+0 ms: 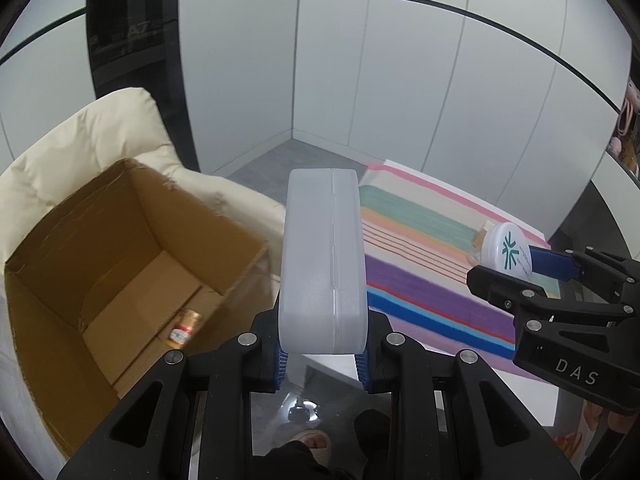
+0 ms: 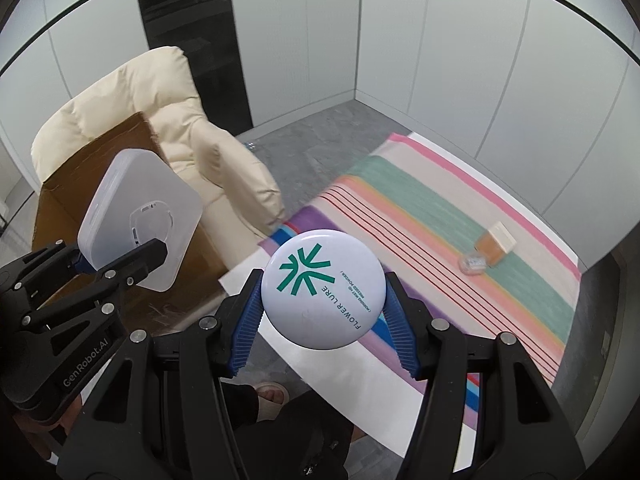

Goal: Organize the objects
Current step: 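Lift the clear container and white compact and carry them toward the box, then open both tools to drop the container and white compact into the box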

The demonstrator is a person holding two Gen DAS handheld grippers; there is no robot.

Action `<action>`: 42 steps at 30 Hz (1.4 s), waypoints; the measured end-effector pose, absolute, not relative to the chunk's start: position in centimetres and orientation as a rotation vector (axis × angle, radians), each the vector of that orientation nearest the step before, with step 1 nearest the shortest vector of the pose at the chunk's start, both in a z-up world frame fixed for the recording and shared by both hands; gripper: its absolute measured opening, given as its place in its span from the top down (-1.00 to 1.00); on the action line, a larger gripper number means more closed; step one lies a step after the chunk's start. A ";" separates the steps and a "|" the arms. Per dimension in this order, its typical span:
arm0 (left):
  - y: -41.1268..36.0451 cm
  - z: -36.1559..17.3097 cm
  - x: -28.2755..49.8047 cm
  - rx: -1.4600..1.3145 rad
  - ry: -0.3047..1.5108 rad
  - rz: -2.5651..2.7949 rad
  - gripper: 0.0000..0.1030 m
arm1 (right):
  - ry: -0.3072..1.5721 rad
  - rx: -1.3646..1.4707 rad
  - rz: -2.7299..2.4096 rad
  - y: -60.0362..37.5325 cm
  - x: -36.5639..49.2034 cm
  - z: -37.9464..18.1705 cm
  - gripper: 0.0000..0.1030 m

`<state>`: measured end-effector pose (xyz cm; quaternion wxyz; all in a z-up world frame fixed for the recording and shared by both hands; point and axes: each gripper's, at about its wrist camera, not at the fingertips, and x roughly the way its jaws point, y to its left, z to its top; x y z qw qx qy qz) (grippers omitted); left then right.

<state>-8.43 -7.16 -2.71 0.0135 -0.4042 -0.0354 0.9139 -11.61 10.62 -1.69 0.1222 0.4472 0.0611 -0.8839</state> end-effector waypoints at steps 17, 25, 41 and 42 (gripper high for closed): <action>-15.8 -2.4 -6.3 -1.305 -0.227 2.979 0.47 | 0.240 1.192 -2.479 2.3 -11.7 -0.7 -0.17; -20.3 -2.8 -4.7 -1.345 -0.296 3.042 0.46 | 0.271 1.141 -2.412 -2.3 -11.4 -0.4 -0.17; -24.5 -2.6 -1.2 -1.300 -0.296 3.172 -0.90 | 0.327 1.104 -2.293 -9.5 -10.7 -0.8 -0.17; -24.8 -2.5 -0.9 -1.295 -0.301 3.188 -0.94 | 0.329 1.104 -2.291 -9.8 -10.8 -0.8 -0.17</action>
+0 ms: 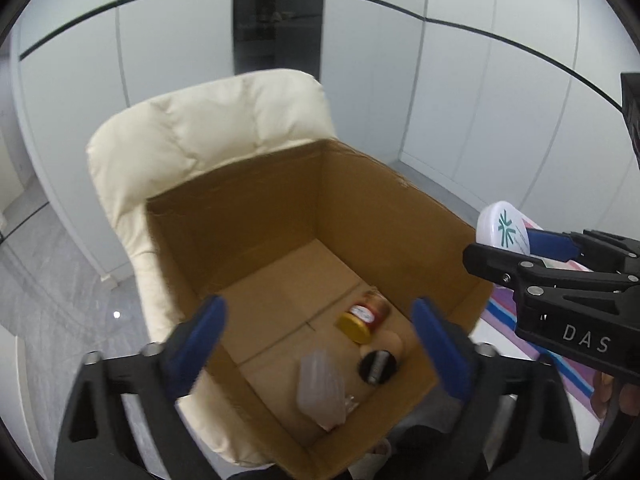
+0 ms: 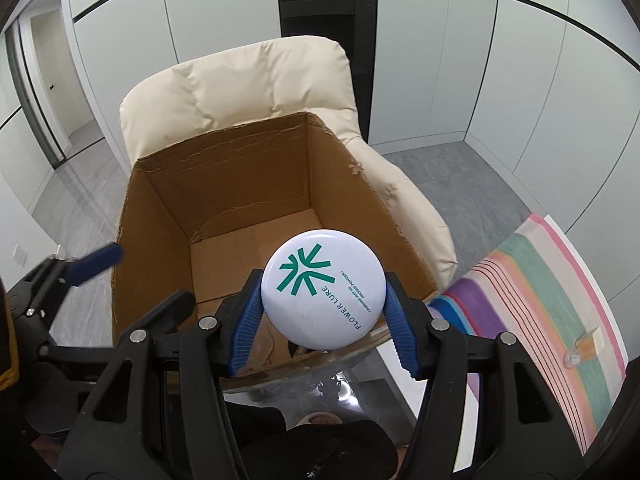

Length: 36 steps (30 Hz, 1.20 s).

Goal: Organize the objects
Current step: 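Open both tools to drop the container and white compact into the box, then move both open tools back from the box toward the table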

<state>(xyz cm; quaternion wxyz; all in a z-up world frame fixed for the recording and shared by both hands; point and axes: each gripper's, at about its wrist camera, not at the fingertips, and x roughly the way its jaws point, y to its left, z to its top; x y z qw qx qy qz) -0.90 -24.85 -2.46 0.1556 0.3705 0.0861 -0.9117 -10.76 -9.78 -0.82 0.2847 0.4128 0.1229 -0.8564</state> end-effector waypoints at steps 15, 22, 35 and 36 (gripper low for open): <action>-29.1 -3.0 0.4 1.065 0.373 -2.503 -1.00 | 0.331 1.079 -2.268 -12.8 -10.5 -0.5 -0.59; -27.8 -3.2 -0.7 1.082 0.369 -2.512 -1.00 | 0.317 1.109 -2.293 -11.0 -11.0 -0.7 -0.74; -23.7 -3.0 -3.6 1.119 0.324 -2.578 -1.00 | 0.263 1.146 -2.393 -5.2 -12.6 -0.5 -0.95; -23.4 -2.9 -3.8 1.119 0.319 -2.580 -1.00 | 0.258 1.146 -2.402 -4.7 -12.6 -0.5 -0.95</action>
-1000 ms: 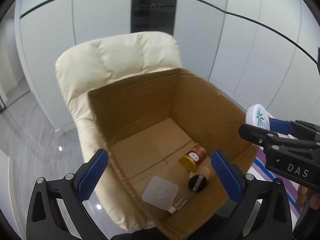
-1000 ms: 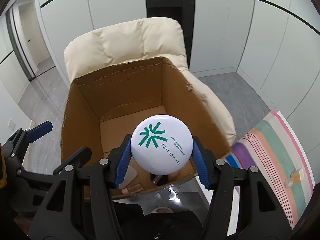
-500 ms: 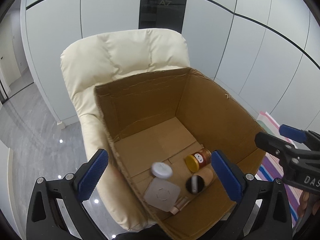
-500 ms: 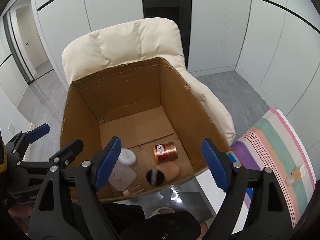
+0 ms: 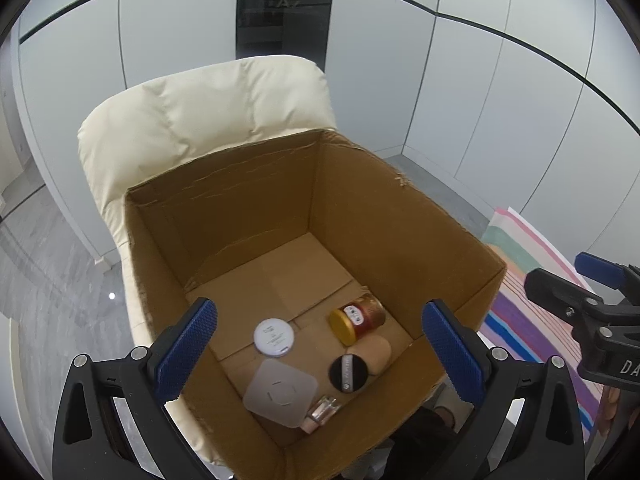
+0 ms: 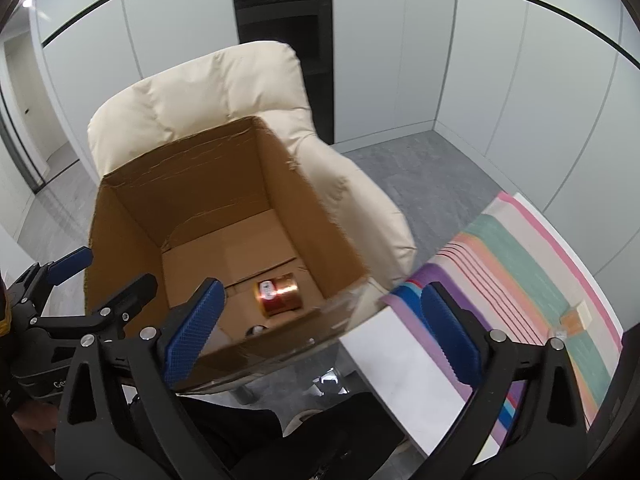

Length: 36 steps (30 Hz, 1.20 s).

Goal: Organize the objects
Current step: 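Move both open tools back from the box toward the table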

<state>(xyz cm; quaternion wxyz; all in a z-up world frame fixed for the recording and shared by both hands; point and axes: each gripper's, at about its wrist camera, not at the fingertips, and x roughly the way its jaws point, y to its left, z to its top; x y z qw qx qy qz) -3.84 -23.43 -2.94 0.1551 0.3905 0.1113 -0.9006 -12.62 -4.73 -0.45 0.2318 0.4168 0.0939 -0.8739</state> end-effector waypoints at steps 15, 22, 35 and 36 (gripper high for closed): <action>-17.5 -2.7 -7.2 1.158 0.274 -2.671 -1.00 | 0.202 1.216 -2.539 2.8 -13.2 -0.8 -1.00; -13.8 -2.6 -8.6 1.189 0.236 -2.730 -1.00 | 0.166 1.248 -2.596 7.1 -13.2 -1.1 -1.00; -7.1 -2.9 -10.4 1.254 0.152 -2.843 -1.00 | 0.079 1.306 -2.691 13.9 -13.2 -1.3 -1.00; -6.6 -3.0 -10.5 1.262 0.153 -2.858 -1.00 | 0.077 1.311 -2.697 14.3 -13.2 -1.4 -1.00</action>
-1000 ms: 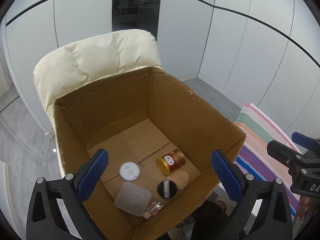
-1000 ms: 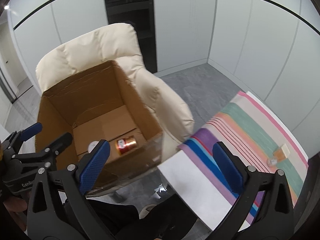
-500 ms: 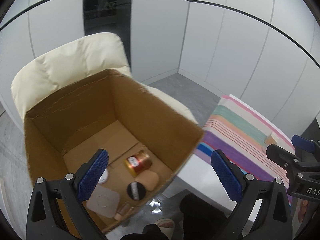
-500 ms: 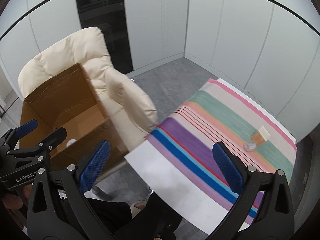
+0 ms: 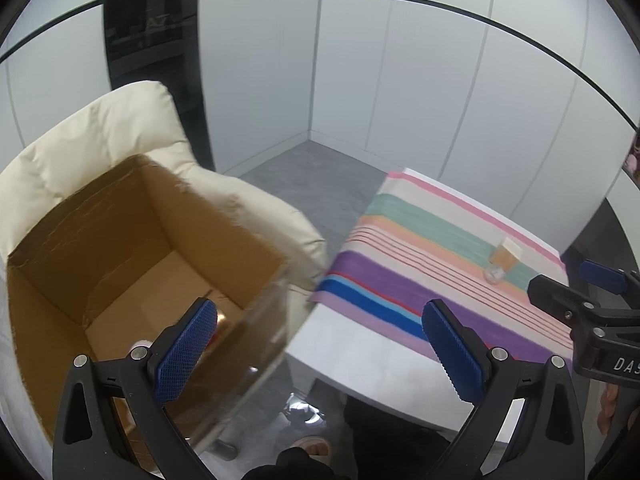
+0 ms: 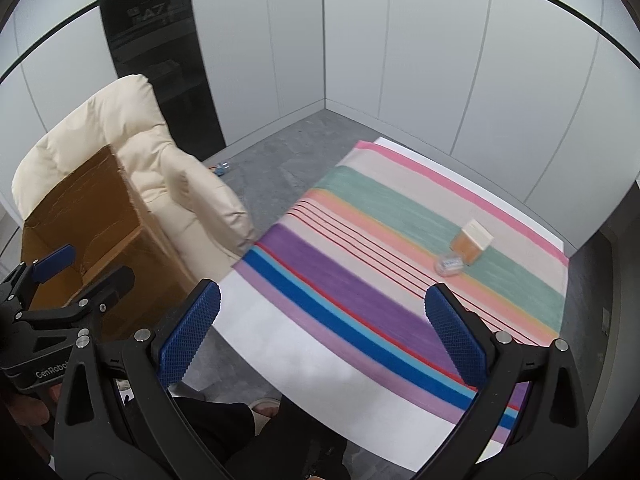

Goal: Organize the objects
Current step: 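Move both open tools back from the box toward the table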

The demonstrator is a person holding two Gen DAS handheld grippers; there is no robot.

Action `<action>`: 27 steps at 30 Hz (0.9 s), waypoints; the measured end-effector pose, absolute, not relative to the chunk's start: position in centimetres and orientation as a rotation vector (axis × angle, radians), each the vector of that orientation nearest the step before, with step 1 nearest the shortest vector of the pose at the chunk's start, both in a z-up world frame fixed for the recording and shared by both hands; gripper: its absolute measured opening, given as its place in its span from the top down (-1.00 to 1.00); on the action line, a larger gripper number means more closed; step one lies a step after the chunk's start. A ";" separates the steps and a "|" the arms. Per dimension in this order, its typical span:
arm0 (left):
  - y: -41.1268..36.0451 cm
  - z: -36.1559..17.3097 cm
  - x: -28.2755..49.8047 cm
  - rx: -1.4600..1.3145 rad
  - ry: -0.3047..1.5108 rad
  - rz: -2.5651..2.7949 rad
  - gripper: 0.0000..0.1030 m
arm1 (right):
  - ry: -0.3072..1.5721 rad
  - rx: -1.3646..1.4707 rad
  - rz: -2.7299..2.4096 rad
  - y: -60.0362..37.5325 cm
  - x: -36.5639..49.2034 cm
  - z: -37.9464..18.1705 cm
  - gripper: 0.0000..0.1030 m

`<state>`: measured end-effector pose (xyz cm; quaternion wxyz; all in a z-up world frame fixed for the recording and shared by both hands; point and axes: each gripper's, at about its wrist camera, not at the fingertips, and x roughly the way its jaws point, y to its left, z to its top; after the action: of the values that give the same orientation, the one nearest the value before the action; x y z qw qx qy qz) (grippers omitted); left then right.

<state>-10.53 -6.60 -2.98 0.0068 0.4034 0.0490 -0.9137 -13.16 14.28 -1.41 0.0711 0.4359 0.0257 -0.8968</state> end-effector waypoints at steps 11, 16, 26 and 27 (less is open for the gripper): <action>-2.2 -3.7 -11.3 1.335 0.101 -2.923 -1.00 | 0.007 1.339 -2.751 19.2 -12.1 -1.6 -1.00; 0.2 -3.8 -11.9 1.360 0.076 -2.950 -1.00 | -0.016 1.361 -2.780 21.5 -11.6 -1.7 -1.00; 5.7 -4.2 -12.5 1.439 0.020 -3.022 -1.00 | -0.084 1.415 -2.875 27.6 -9.2 -1.8 -1.00; 6.3 -4.5 -12.7 1.460 0.023 -3.021 -1.00 | -0.091 1.420 -2.883 28.1 -9.0 -1.8 -1.00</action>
<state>-12.66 6.28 -4.48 -0.1067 0.4325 0.0067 -0.8953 -8.97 28.12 -1.82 -0.0366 0.4415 -0.0284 -0.8960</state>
